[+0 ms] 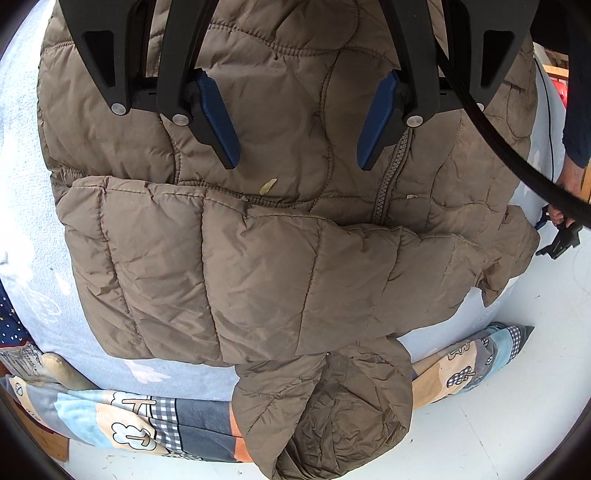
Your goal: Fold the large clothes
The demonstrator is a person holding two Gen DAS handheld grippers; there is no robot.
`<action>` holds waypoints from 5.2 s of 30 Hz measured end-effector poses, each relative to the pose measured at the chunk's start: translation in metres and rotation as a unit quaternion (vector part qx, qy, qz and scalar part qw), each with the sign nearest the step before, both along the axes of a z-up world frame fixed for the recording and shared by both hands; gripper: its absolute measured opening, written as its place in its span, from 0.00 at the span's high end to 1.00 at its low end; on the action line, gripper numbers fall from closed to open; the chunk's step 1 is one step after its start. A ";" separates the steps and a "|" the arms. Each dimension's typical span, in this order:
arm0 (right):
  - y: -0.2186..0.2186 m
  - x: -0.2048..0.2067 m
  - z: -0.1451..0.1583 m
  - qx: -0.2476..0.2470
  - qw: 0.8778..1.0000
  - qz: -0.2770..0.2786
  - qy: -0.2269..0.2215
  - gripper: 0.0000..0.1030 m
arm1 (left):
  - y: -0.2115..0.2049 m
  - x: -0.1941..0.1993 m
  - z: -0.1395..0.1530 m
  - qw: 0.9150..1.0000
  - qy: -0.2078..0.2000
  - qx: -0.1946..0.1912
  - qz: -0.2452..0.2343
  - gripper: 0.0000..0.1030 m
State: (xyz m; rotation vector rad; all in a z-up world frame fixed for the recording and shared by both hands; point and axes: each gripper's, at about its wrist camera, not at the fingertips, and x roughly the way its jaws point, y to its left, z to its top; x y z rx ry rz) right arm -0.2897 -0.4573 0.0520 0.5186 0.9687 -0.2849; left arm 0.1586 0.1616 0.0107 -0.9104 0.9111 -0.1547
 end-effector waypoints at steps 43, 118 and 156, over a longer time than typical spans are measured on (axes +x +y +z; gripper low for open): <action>-0.052 -0.051 0.061 0.027 0.987 -0.116 -0.104 0.31 | -0.182 -0.206 0.287 0.927 -0.340 0.096 -0.127 0.85; -0.107 -0.101 0.088 0.044 0.977 -0.136 -0.156 0.52 | -0.384 -0.311 0.133 0.868 -0.200 0.271 -0.366 0.38; -0.083 0.009 -0.022 0.002 0.996 -0.089 0.005 0.52 | -0.339 -0.228 0.038 0.861 -0.095 0.331 -0.375 0.27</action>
